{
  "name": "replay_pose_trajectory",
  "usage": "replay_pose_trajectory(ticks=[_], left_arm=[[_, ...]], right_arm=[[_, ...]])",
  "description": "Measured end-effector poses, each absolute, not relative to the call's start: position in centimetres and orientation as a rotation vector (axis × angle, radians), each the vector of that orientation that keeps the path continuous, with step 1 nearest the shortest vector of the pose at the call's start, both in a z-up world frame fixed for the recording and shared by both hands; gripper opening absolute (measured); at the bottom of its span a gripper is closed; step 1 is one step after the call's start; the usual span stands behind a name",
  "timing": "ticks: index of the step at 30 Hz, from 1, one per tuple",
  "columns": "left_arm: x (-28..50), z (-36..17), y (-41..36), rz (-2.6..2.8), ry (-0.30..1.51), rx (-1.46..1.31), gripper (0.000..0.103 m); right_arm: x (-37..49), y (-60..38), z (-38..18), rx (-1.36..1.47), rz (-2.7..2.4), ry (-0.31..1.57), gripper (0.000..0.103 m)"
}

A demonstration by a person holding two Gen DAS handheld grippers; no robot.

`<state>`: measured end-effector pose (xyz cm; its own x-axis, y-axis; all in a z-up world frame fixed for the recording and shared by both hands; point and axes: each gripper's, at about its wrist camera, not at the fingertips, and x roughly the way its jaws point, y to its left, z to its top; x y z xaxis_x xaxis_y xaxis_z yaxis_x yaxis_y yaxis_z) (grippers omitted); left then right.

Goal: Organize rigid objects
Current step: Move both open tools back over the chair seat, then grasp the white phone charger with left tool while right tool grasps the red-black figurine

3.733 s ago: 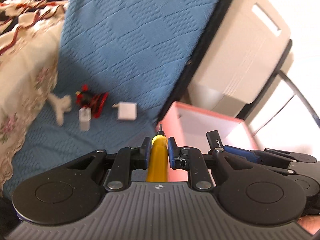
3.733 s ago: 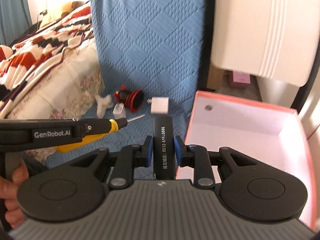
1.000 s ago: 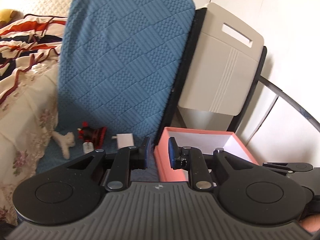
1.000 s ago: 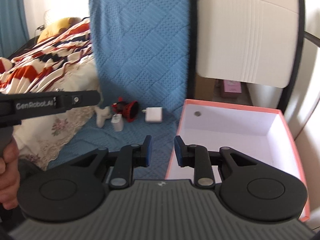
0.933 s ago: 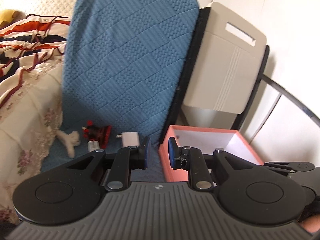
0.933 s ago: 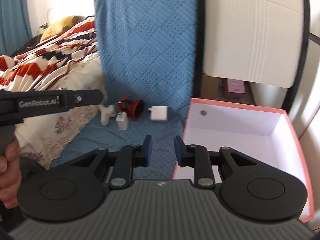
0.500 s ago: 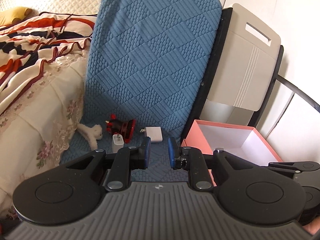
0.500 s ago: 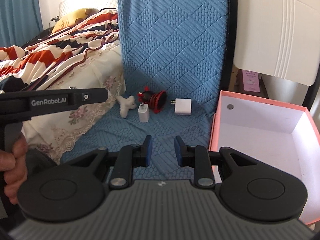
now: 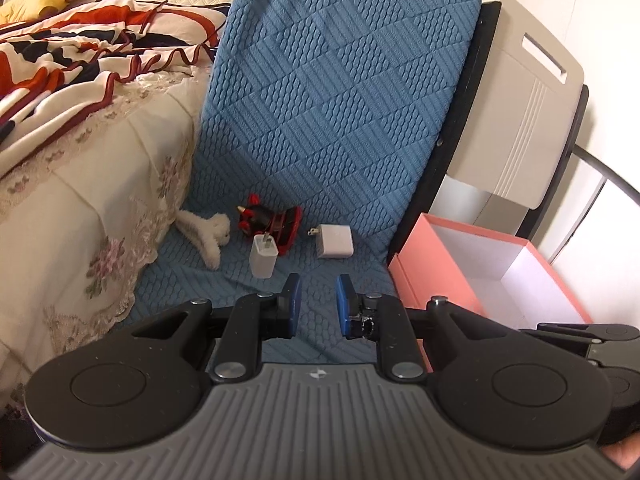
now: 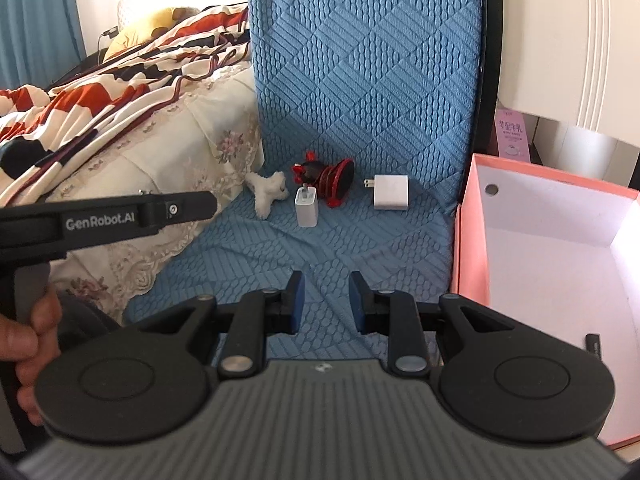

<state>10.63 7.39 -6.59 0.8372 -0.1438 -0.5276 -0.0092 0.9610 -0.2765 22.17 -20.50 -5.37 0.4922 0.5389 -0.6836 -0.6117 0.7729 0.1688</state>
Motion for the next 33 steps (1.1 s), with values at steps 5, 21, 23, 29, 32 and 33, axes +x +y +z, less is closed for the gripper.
replay_pose_trajectory(ticks=[5, 21, 23, 29, 32, 33], left_arm=[[10.8, -8.1, 8.1, -0.067, 0.577, -0.279, 0.022], [17.9, -11.5, 10.4, -0.062, 0.655, -0.342, 0.022], [19.1, -11.9, 10.8, -0.067, 0.674, -0.348, 0.024], [22.2, -13.0, 11.4, -0.057, 0.694, -0.332, 0.041], [24.3, -14.1, 11.9, -0.061, 0.733, -0.342, 0.041], [24.9, -14.4, 11.9, -0.069, 0.743, -0.349, 0.041]], right_arm=[[22.4, -20.1, -6.6, -0.081, 0.693, 0.805, 0.028], [29.1, -16.7, -9.4, 0.003, 0.715, 0.841, 0.028], [30.2, -16.2, -9.7, 0.006, 0.721, 0.837, 0.028], [34.3, -15.1, -10.9, 0.078, 0.733, 0.858, 0.029], [35.9, -14.2, -11.3, 0.081, 0.748, 0.858, 0.029], [36.5, -13.9, -11.5, 0.079, 0.752, 0.857, 0.029]])
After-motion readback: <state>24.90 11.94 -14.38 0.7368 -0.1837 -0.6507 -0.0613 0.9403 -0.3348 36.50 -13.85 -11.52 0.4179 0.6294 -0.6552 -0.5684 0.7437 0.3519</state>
